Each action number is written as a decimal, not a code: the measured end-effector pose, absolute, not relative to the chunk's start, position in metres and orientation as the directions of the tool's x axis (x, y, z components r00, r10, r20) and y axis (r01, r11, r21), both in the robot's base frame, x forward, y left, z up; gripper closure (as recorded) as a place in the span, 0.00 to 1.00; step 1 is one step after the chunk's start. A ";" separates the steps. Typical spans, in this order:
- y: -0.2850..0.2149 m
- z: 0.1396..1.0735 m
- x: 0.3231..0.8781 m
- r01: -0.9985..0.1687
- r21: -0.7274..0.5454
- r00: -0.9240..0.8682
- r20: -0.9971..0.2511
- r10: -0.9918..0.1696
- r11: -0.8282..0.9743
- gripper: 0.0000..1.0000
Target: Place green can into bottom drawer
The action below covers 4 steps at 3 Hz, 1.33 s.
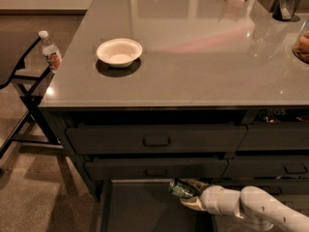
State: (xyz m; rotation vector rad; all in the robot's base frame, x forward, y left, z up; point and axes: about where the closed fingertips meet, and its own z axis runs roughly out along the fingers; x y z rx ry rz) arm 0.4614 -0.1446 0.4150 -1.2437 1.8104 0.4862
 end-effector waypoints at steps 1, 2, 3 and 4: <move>-0.138 0.400 0.463 -0.895 -0.127 -0.150 -0.817 -0.556 0.428 1.00; -0.129 0.370 0.465 -0.897 -0.118 -0.162 -0.809 -0.565 0.426 1.00; -0.120 0.334 0.467 -0.899 -0.118 -0.163 -0.804 -0.572 0.422 1.00; -0.108 0.301 0.472 -0.898 -0.129 -0.154 -0.803 -0.576 0.420 1.00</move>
Offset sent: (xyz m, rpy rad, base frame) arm 0.0063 0.0252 -0.0871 -0.0250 0.0594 -0.0062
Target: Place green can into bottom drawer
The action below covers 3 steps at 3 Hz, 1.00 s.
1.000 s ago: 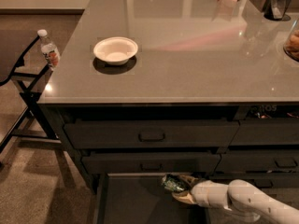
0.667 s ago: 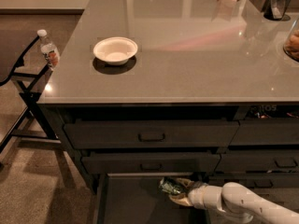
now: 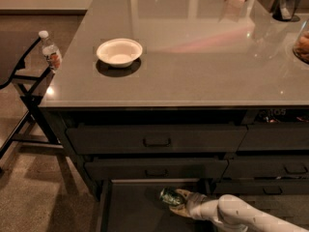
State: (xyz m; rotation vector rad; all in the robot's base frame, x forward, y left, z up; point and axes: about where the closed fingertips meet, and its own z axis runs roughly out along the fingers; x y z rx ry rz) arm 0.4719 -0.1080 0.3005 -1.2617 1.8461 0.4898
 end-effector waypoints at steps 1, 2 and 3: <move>-0.093 0.269 0.478 -0.901 -0.153 -0.129 -0.798 -0.589 0.405 1.00; -0.077 0.239 0.486 -0.907 -0.179 -0.098 -0.790 -0.605 0.381 1.00; -0.069 0.210 0.493 -0.909 -0.189 -0.093 -0.776 -0.624 0.371 1.00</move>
Offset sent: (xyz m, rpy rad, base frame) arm 0.0257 0.0470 -0.0992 -0.0551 -0.0711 0.0650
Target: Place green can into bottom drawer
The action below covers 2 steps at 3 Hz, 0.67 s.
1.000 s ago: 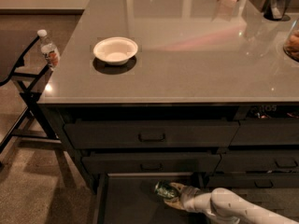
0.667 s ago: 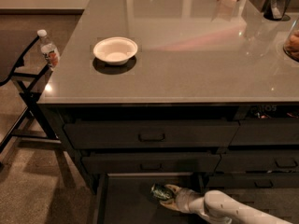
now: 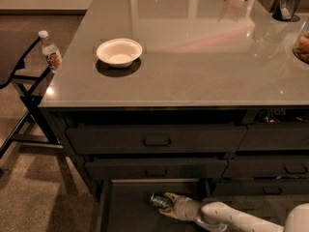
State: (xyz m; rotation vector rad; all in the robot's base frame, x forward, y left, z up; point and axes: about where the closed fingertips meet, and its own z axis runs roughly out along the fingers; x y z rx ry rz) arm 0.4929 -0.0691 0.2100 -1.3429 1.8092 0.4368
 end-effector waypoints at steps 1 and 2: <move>-0.070 0.186 0.500 -0.910 -0.175 -0.116 -0.762 -0.636 0.376 1.00; -0.078 0.163 0.506 -0.911 -0.140 -0.160 -0.748 -0.644 0.388 1.00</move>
Offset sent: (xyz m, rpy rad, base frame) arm 0.0195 -0.0240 -0.0734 -0.0492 0.1178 -0.0481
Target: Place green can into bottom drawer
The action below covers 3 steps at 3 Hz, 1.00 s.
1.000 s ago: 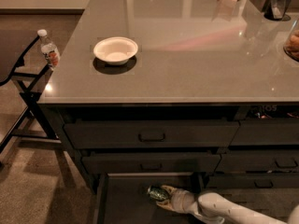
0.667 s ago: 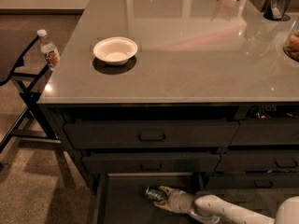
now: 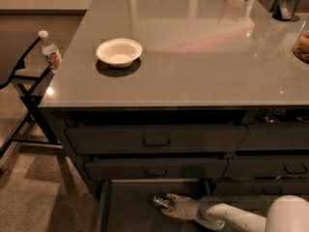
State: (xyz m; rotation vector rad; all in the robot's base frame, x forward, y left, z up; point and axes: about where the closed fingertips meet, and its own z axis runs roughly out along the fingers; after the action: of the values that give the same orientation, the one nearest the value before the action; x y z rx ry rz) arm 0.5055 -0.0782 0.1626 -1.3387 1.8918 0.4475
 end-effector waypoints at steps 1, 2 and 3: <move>-0.084 0.145 0.506 -0.918 -0.104 -0.191 -0.731 -0.655 0.384 1.00; -0.084 0.138 0.504 -0.925 -0.088 -0.198 -0.719 -0.666 0.370 0.83; -0.084 0.138 0.504 -0.925 -0.088 -0.198 -0.719 -0.666 0.370 0.60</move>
Offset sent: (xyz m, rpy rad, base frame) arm -0.0025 -0.0102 -0.0375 -0.0501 0.0976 0.0339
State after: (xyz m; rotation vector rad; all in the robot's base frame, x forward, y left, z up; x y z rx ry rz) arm 0.5040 -0.0838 0.1382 -1.3729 1.9483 0.4825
